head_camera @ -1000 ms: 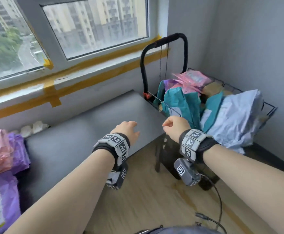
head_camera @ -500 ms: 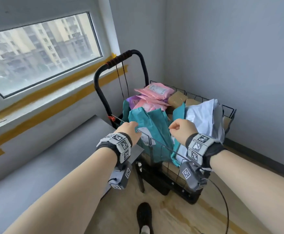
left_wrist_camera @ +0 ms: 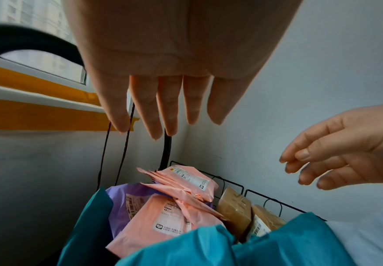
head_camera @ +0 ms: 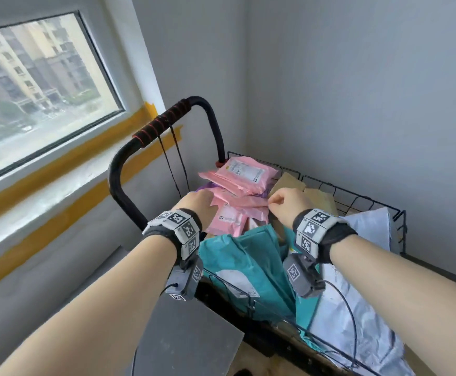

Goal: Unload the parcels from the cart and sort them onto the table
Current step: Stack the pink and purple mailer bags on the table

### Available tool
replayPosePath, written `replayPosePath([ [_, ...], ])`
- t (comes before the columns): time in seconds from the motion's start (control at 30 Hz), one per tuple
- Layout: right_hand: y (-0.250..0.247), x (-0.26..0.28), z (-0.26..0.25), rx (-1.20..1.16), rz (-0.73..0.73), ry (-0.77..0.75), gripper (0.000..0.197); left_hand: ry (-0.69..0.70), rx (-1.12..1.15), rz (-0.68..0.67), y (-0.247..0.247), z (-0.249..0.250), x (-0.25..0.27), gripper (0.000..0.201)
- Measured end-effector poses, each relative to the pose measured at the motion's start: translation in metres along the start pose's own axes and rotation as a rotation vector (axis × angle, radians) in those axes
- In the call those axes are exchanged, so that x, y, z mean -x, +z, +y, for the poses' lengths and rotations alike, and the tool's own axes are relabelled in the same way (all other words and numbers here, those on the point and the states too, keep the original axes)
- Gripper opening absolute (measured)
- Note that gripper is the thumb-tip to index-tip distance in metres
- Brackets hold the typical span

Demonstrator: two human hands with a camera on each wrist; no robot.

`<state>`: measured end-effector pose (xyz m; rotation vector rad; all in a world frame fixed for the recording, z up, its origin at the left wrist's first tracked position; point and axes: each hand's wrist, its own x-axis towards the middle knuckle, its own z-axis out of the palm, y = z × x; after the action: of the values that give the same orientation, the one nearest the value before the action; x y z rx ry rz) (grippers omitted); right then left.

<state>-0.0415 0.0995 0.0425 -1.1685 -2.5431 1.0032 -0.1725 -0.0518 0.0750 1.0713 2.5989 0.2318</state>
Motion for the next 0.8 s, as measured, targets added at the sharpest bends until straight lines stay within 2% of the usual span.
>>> replayPosePath([
  [0.17,0.005,-0.051,-0.009,0.046,0.003,0.078,0.014,-0.051,0.024,-0.107,-0.004,-0.012,-0.059,0.035],
  [0.3,0.008,-0.096,-0.015,0.117,-0.093,0.139,0.014,-0.063,-0.043,-0.229,-0.003,-0.018,-0.1,0.039],
  [0.47,0.022,-0.155,-0.016,0.134,-0.186,0.202,0.015,-0.119,0.003,-0.325,0.011,-0.02,-0.142,0.041],
  [0.63,0.046,-0.203,0.013,0.114,-0.291,0.29,0.028,-0.26,0.182,-0.348,0.04,-0.028,-0.18,0.05],
  [0.7,0.059,-0.222,0.024,0.042,-0.295,0.345,0.019,-0.295,0.226,-0.342,0.05,-0.029,-0.195,0.055],
  [0.8,0.076,-0.246,0.035,-0.064,-0.304,0.419,0.022,-0.388,0.434,-0.372,0.06,-0.028,-0.206,0.058],
])
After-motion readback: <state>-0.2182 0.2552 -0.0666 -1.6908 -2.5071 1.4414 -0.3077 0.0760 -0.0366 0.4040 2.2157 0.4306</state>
